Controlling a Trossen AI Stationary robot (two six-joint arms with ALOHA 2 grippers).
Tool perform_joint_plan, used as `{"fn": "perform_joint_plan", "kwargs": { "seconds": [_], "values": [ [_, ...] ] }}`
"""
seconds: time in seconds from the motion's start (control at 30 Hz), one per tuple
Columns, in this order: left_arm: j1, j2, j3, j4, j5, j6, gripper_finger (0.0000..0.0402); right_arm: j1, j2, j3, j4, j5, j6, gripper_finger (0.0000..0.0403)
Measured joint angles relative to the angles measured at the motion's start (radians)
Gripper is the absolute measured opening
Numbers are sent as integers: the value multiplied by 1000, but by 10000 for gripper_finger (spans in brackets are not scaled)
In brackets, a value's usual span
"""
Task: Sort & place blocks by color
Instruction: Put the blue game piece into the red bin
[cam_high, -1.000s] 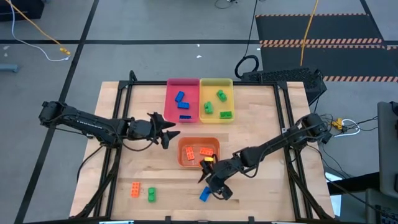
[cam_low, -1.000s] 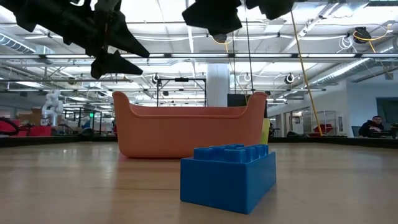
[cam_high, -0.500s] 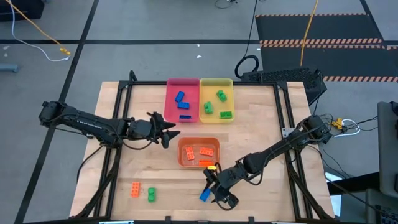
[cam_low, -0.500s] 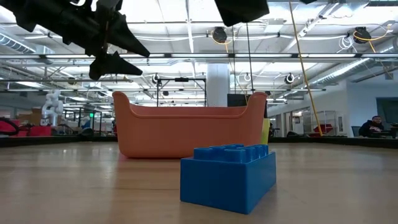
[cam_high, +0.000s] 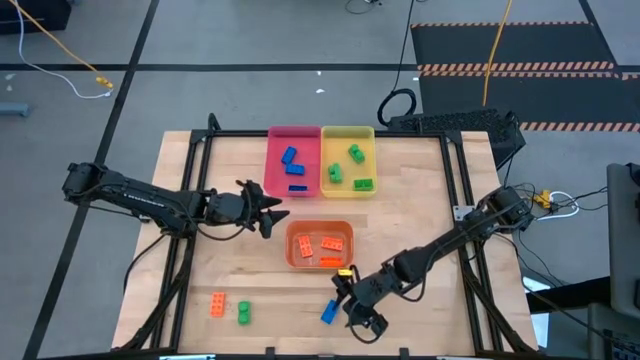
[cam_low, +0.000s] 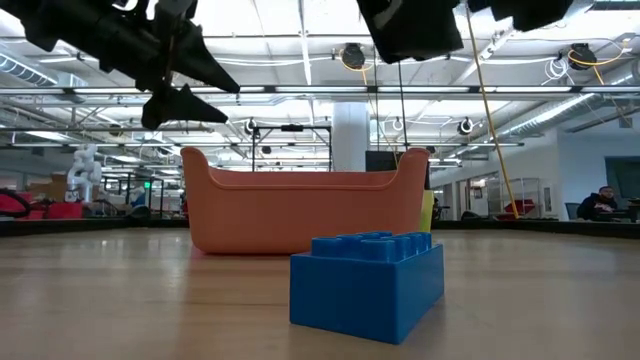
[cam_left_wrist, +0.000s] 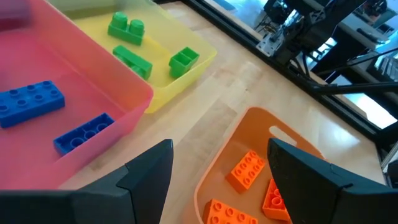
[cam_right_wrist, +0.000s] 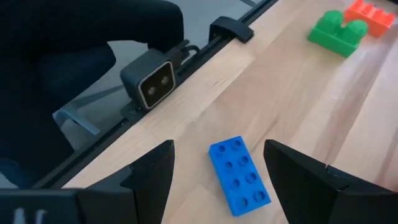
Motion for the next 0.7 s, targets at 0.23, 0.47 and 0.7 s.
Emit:
{"fn": "perform_joint_plan", "kwargs": {
  "seconds": [0.23,0.47,0.7],
  "values": [
    [0,0,0,-34,3,-20,260,-1,0,-47,111,2,-1,242],
    [0,0,0,-40,3,-22,260,-3,64,-19,121,31,-24,242],
    [0,0,0,-41,4,-22,260,-3,167,119,-11,30,-72,242]
  ]
}}
